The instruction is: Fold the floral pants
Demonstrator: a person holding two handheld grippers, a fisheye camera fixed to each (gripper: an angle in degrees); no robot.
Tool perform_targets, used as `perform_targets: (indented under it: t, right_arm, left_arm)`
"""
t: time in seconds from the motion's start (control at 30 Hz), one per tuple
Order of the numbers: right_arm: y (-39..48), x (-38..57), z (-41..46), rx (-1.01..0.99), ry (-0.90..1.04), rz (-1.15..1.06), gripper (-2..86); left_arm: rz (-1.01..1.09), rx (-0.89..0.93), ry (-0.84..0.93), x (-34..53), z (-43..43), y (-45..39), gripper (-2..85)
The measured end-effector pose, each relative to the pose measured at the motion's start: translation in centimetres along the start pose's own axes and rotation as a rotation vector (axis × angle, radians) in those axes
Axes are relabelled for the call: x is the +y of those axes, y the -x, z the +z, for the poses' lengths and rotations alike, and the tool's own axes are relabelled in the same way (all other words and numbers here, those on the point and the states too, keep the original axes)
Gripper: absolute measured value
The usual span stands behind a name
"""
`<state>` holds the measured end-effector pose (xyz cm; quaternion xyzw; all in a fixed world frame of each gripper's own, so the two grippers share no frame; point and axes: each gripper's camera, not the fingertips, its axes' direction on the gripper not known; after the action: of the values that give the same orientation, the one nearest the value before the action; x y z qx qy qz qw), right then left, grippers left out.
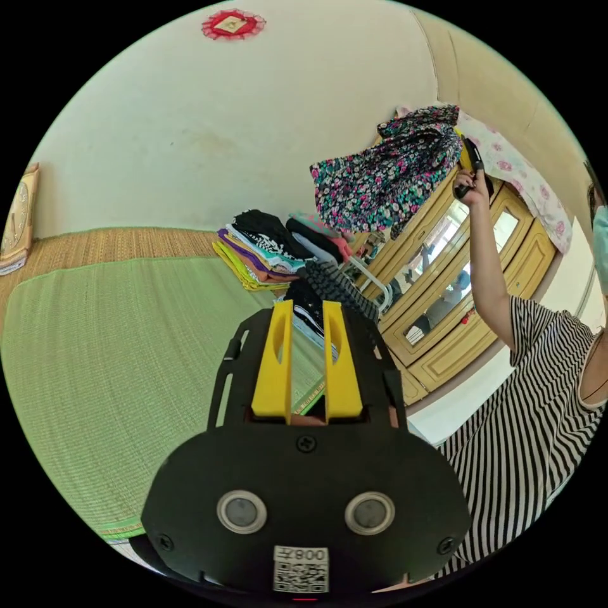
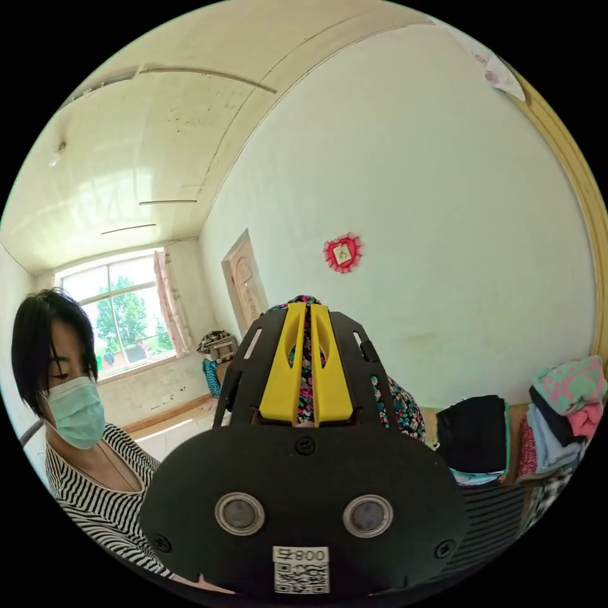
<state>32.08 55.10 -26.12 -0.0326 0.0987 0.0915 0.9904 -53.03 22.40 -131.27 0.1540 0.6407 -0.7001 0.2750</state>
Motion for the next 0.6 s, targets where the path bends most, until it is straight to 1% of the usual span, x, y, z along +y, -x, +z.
perform_targets:
  t: [0.1,0.23,0.33,0.4,0.47,0.53,0.6]
  right_arm:
    - [2.6,3.2,5.4,-0.116,0.055,0.059,0.8]
    - [5.7,8.3,13.3,-0.242,0.164,0.150,0.8]
    - [7.9,11.8,18.9,-0.289,0.254,0.192,0.8]
    - [9.0,13.7,21.9,-0.323,0.298,0.217,0.8]
    - [10.2,15.8,25.3,-0.363,0.334,0.247,0.8]
    - [11.0,17.2,27.5,-0.389,0.353,0.264,0.8]
    - [11.5,18.2,29.2,-0.395,0.371,0.268,0.8]
  left_arm:
    - [-0.039,-0.047,-0.067,3.6,-5.3,2.0,11.5]
    - [-0.093,-0.029,-0.147,8.1,-10.3,4.5,13.1]
    - [-0.062,0.010,-0.138,10.8,-12.3,5.4,13.5]
    - [-0.043,0.053,-0.091,12.7,-12.6,6.0,13.3]
    - [-0.058,0.069,-0.084,14.2,-12.8,6.6,12.1]
    - [-0.079,0.050,-0.061,15.4,-13.0,7.4,9.3]
    - [-0.114,-0.036,-0.049,17.0,-13.7,8.8,4.7]
